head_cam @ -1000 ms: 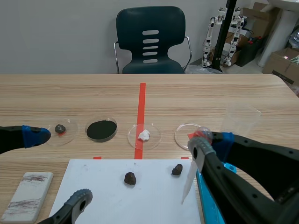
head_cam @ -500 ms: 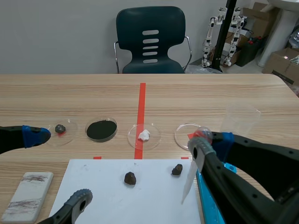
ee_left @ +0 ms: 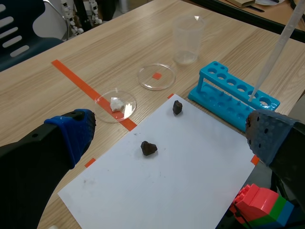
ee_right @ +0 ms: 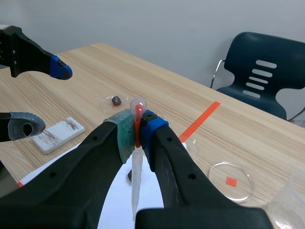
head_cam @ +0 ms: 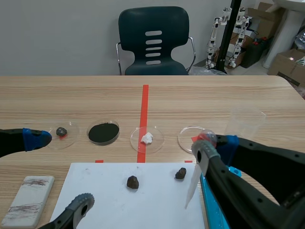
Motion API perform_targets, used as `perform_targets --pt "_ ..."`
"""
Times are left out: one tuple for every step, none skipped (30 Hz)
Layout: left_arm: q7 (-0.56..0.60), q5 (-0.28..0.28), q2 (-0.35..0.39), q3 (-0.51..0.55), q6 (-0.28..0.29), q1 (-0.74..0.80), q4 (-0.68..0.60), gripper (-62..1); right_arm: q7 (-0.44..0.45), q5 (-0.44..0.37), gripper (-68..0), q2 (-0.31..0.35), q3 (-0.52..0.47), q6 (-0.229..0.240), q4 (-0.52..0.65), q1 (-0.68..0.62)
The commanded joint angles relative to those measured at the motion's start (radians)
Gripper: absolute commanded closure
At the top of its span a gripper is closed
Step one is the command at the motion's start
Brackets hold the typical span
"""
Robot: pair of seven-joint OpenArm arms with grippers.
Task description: Squeeze the dropper onto the mineral
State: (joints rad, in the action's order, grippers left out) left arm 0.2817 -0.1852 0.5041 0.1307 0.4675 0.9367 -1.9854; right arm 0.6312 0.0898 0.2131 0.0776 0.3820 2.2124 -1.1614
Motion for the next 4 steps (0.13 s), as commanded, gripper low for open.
perform_targets --pt "0.015 -0.013 -0.005 -0.001 -0.001 0.008 -0.009 -62.3 0.019 -0.011 -1.1 0.0 -0.006 0.0 0.016 0.001" --pt "0.015 -0.013 -0.005 -0.001 -0.001 0.008 -0.009 -62.3 0.019 -0.011 -1.1 0.0 -0.006 0.0 0.016 0.001" --pt "0.015 -0.013 -0.005 -0.001 -0.001 0.008 -0.009 -62.3 0.019 -0.011 -1.1 0.0 -0.006 0.0 0.016 0.001" --pt "0.015 -0.013 -0.005 -0.001 -0.001 0.008 -0.009 -62.3 0.019 -0.011 -1.1 0.0 -0.006 0.0 0.016 0.001"
